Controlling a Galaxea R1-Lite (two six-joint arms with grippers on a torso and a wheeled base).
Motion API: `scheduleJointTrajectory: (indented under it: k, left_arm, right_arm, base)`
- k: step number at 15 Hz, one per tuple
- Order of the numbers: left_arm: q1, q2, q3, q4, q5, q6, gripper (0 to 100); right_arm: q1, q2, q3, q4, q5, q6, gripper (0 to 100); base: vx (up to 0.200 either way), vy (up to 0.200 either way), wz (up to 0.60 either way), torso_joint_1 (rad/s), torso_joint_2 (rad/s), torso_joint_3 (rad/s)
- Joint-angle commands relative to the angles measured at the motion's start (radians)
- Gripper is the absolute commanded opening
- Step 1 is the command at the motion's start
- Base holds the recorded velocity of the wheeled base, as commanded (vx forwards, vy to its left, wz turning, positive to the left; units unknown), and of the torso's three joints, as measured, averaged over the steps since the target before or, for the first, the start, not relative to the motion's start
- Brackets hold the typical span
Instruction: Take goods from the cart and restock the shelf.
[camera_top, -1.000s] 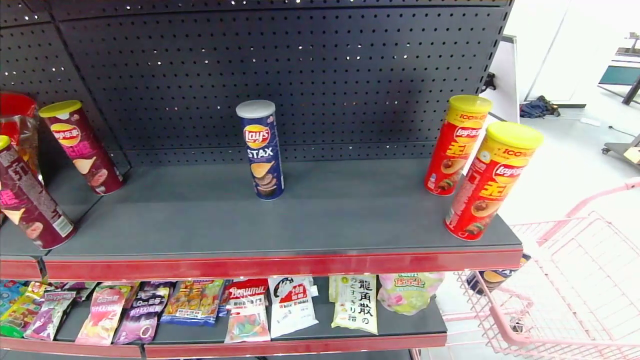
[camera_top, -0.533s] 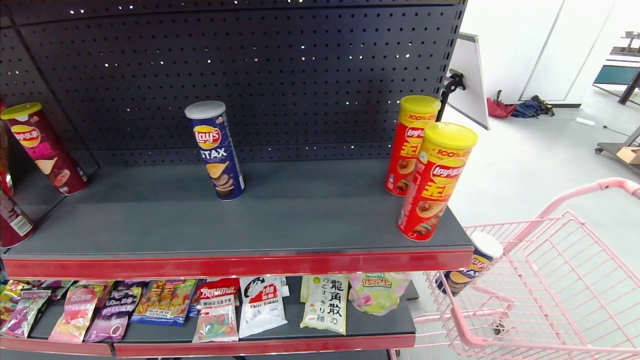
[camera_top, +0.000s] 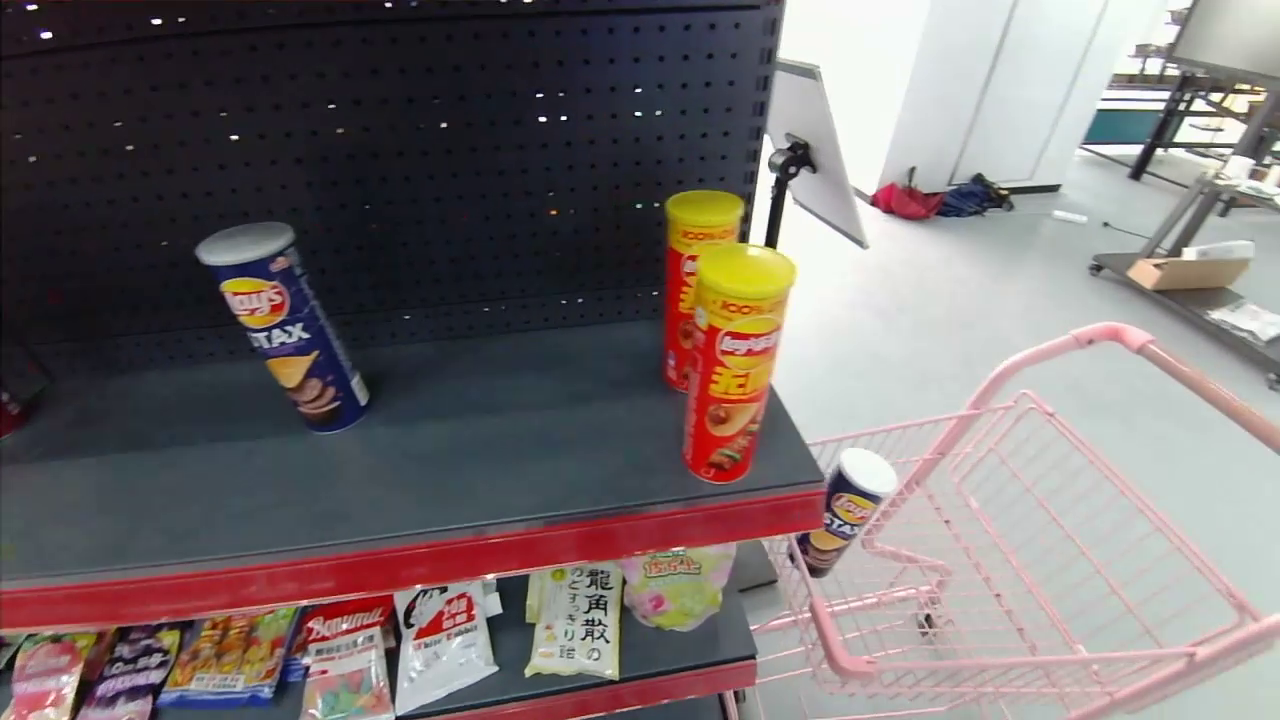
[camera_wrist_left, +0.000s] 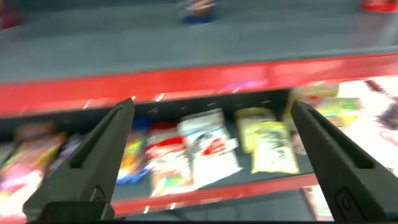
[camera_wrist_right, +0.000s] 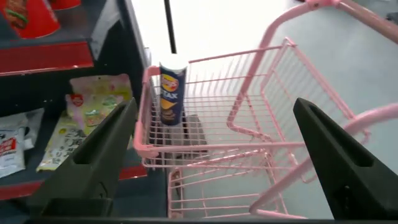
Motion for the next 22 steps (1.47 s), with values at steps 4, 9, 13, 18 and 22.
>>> scheduleJointTrajectory:
  k: [4, 9, 13, 18, 22]
  left_arm:
    - [0.000, 0.000, 0.000, 0.000, 0.001, 0.000, 100]
    - [0.000, 0.000, 0.000, 0.000, 0.001, 0.000, 100]
    - [0.000, 0.000, 0.000, 0.000, 0.001, 0.000, 100]
    - [0.000, 0.000, -0.001, 0.000, 0.001, 0.000, 100]
    - [0.000, 0.000, -0.001, 0.000, 0.001, 0.000, 100]
  right_arm:
    - [-0.001, 0.000, 0.000, 0.000, 0.000, 0.000, 100]
    - [-0.001, 0.000, 0.000, 0.000, 0.000, 0.000, 100]
    - [-0.001, 0.000, 0.000, 0.000, 0.000, 0.001, 100]
    - [-0.001, 0.000, 0.000, 0.000, 0.000, 0.000, 100]
    - [-0.001, 0.000, 0.000, 0.000, 0.000, 0.001, 100]
  base:
    - [0.000, 0.000, -0.30, 0.002, 0.00, 0.001]
    - [0.000, 0.000, 0.00, -0.013, 0.02, 0.015]
    - [0.000, 0.000, 0.00, -0.129, 0.34, 0.190]
    - [0.000, 0.000, 0.00, -0.148, 0.37, 0.224]
    - [0.000, 0.000, 0.00, -0.172, 0.46, 0.289]
